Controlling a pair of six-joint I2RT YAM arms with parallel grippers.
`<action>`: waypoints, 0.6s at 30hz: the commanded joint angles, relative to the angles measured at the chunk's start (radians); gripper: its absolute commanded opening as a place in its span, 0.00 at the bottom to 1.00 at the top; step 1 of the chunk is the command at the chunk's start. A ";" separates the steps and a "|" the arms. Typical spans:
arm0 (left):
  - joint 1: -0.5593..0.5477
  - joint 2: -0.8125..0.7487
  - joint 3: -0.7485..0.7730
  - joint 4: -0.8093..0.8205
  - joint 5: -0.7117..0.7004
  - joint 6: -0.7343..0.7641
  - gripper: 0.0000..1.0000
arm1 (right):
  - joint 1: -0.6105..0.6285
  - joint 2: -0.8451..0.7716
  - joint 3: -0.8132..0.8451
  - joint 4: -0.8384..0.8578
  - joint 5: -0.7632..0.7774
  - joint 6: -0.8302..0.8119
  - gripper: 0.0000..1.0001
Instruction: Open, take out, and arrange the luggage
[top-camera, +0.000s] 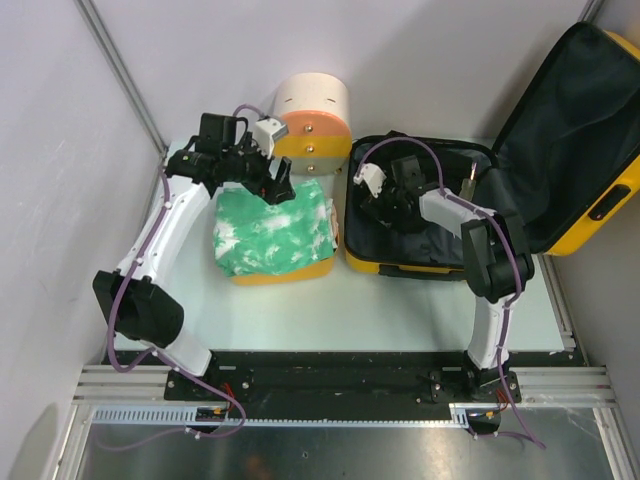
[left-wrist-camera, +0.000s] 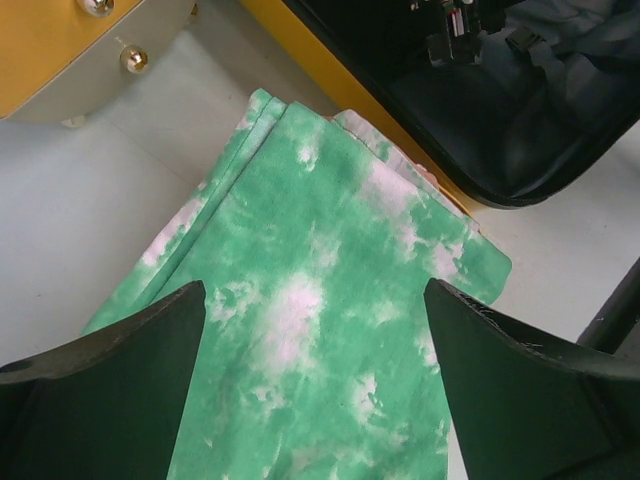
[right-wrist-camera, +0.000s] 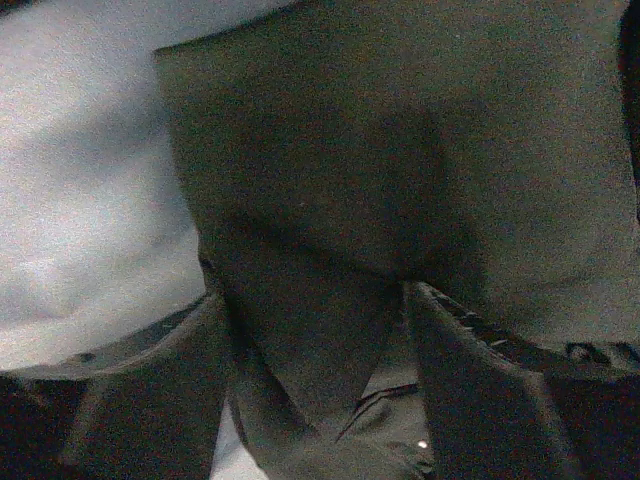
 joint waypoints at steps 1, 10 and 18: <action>0.022 -0.007 -0.004 0.016 0.025 -0.008 0.94 | -0.008 0.014 -0.001 0.029 0.097 -0.039 0.63; 0.048 0.040 0.035 0.017 0.073 -0.031 0.92 | -0.087 -0.111 0.000 -0.230 -0.163 -0.108 0.00; 0.048 0.050 0.037 0.017 0.085 -0.024 0.91 | -0.113 -0.198 -0.001 -0.632 -0.369 -0.295 0.00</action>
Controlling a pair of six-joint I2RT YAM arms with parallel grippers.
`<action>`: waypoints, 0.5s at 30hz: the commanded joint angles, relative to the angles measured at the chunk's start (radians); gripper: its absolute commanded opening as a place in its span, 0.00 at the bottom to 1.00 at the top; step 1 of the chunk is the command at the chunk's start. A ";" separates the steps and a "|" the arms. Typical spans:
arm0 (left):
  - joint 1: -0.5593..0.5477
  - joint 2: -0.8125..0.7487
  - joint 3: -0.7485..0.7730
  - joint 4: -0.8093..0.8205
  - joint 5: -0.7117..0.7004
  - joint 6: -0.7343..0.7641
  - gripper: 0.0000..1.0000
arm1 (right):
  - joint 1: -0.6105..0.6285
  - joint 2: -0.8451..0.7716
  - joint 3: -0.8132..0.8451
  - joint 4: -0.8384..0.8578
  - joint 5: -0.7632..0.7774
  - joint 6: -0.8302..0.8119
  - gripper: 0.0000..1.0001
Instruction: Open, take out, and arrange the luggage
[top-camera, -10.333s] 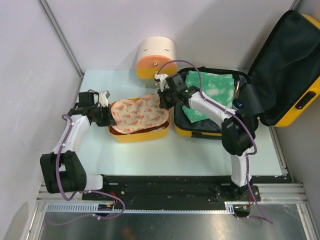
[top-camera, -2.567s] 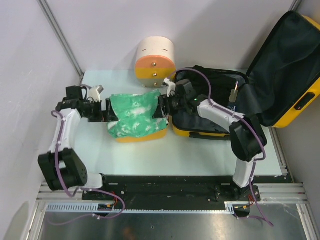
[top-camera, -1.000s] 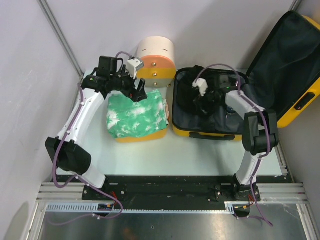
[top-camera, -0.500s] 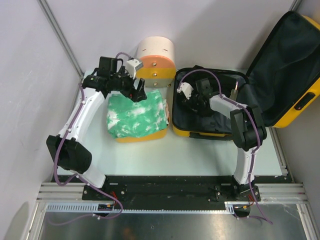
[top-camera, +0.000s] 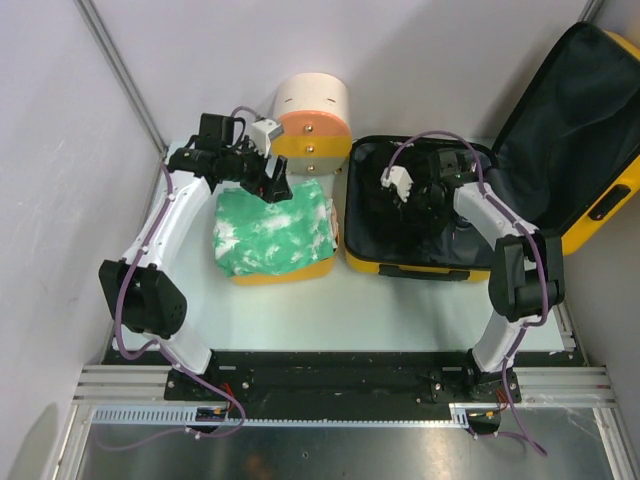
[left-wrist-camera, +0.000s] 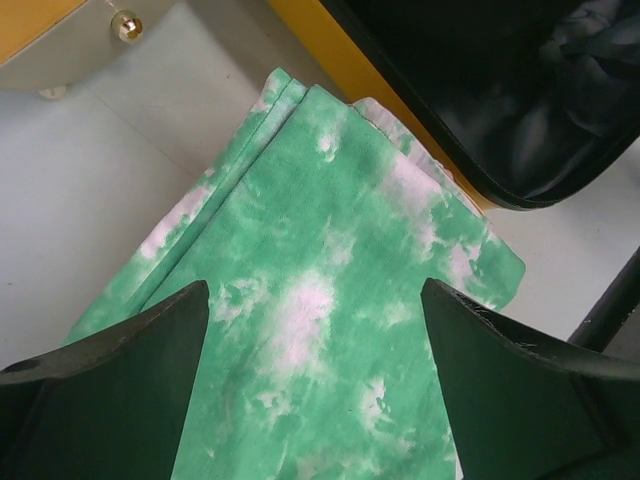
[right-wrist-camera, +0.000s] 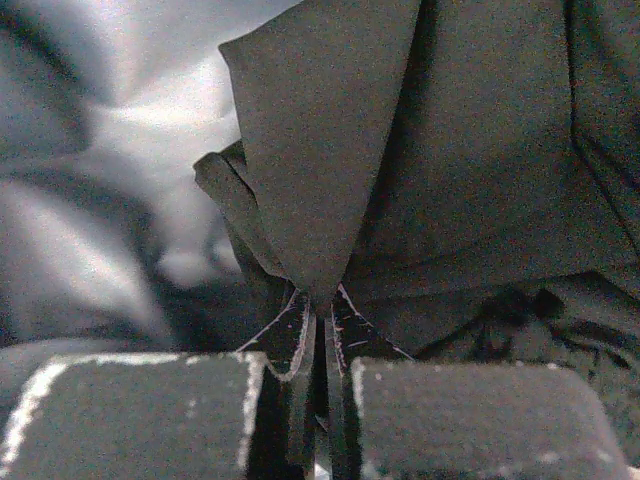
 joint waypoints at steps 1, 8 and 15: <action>0.004 -0.006 0.041 0.015 0.049 0.003 0.91 | 0.020 -0.034 0.003 -0.286 -0.147 -0.099 0.00; 0.004 -0.006 0.041 0.017 0.048 0.005 0.91 | 0.041 -0.068 0.023 -0.323 -0.150 -0.061 0.64; 0.004 -0.007 0.047 0.015 0.060 -0.012 0.91 | -0.140 -0.026 0.221 -0.219 -0.202 0.237 0.69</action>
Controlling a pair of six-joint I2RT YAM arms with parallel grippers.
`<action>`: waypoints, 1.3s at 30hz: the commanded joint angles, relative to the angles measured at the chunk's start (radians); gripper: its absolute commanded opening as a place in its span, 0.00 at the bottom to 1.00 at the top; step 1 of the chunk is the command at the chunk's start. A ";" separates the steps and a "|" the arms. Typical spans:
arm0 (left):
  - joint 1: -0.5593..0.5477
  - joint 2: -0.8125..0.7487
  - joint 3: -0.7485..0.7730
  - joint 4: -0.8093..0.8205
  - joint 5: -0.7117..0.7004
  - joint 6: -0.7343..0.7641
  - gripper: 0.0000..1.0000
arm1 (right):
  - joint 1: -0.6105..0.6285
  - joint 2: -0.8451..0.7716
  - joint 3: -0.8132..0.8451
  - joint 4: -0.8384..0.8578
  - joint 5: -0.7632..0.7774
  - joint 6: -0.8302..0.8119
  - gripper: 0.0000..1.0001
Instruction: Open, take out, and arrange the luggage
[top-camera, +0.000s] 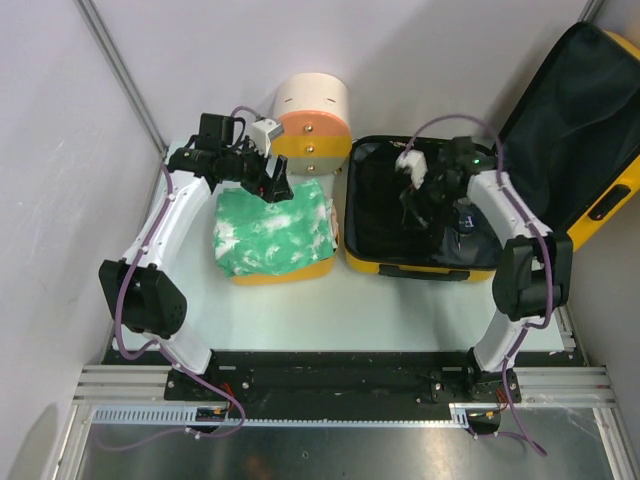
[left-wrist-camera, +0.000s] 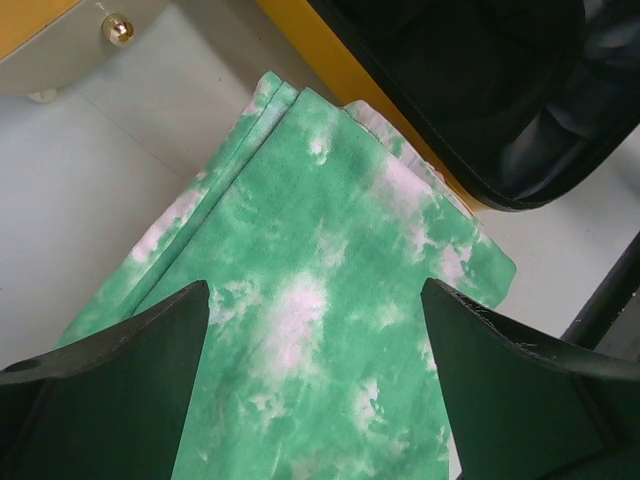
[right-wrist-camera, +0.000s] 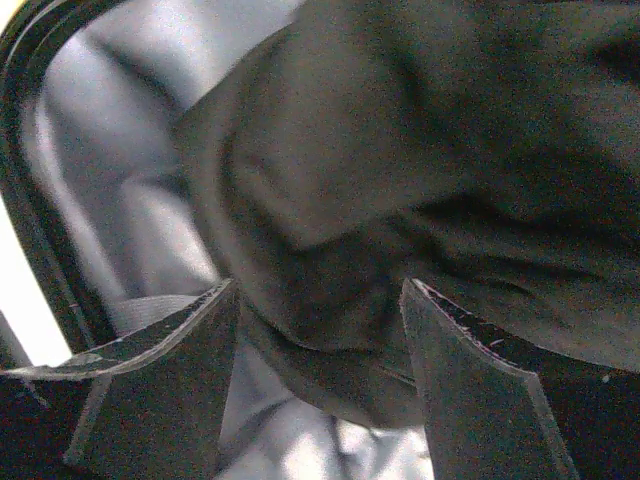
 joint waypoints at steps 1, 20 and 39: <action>0.004 -0.004 0.049 0.015 0.043 -0.007 0.91 | -0.113 0.024 0.149 0.075 -0.022 0.196 0.68; 0.004 0.007 0.054 0.014 0.036 -0.003 0.89 | -0.134 0.095 0.145 0.261 0.157 0.300 0.68; 0.004 -0.023 0.020 0.014 0.023 0.011 0.89 | -0.055 0.365 0.499 0.260 0.019 0.260 0.93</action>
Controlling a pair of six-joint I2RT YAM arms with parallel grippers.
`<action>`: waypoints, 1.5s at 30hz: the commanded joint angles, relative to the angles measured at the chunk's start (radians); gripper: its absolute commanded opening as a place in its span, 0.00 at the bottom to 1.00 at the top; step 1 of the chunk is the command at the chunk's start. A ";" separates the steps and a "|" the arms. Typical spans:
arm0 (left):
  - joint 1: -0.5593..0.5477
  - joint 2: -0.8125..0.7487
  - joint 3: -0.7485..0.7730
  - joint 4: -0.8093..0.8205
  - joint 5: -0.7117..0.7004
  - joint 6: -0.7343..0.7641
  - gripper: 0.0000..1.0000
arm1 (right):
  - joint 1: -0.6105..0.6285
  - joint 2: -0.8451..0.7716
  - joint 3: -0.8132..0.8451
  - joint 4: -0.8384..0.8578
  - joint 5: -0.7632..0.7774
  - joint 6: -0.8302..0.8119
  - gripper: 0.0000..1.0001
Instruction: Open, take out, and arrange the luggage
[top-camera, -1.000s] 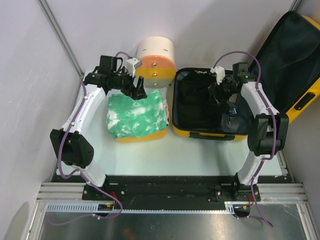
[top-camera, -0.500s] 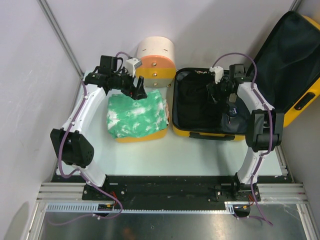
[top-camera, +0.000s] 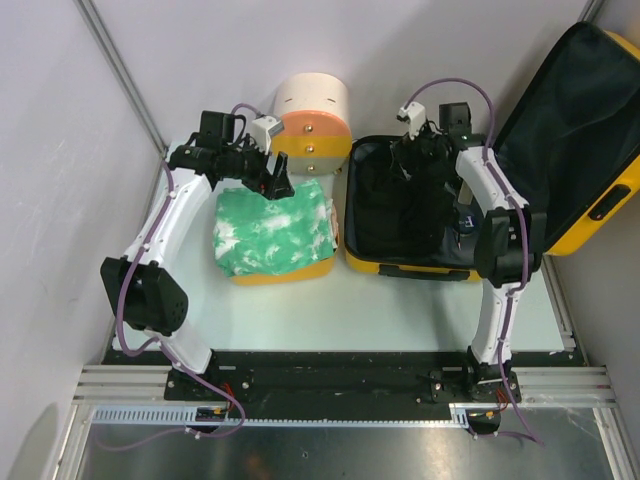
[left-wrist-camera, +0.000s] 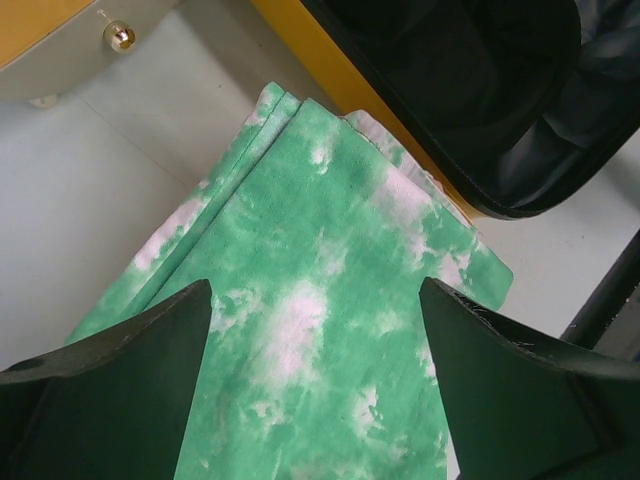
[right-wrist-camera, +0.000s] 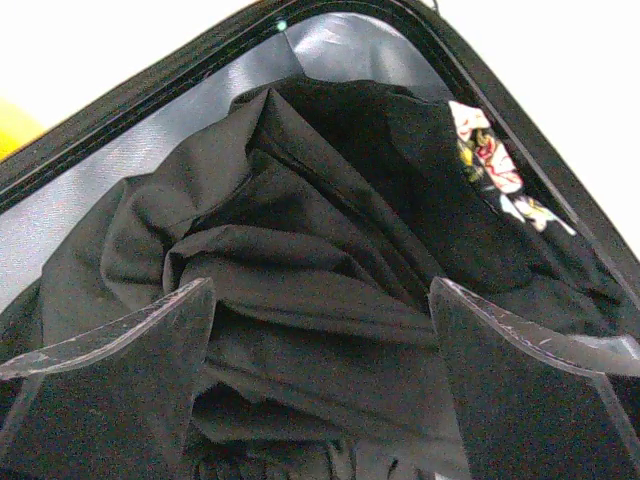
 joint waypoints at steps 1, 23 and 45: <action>0.004 -0.042 -0.011 0.015 0.015 0.031 0.89 | -0.005 0.107 0.128 -0.157 -0.100 -0.043 0.92; 0.004 -0.037 -0.025 0.015 0.030 0.038 0.88 | 0.000 -0.196 -0.063 -0.221 -0.084 0.095 0.00; -0.039 -0.071 -0.034 0.015 -0.008 0.055 0.89 | -0.092 -0.181 -0.110 -0.300 -0.152 0.238 0.69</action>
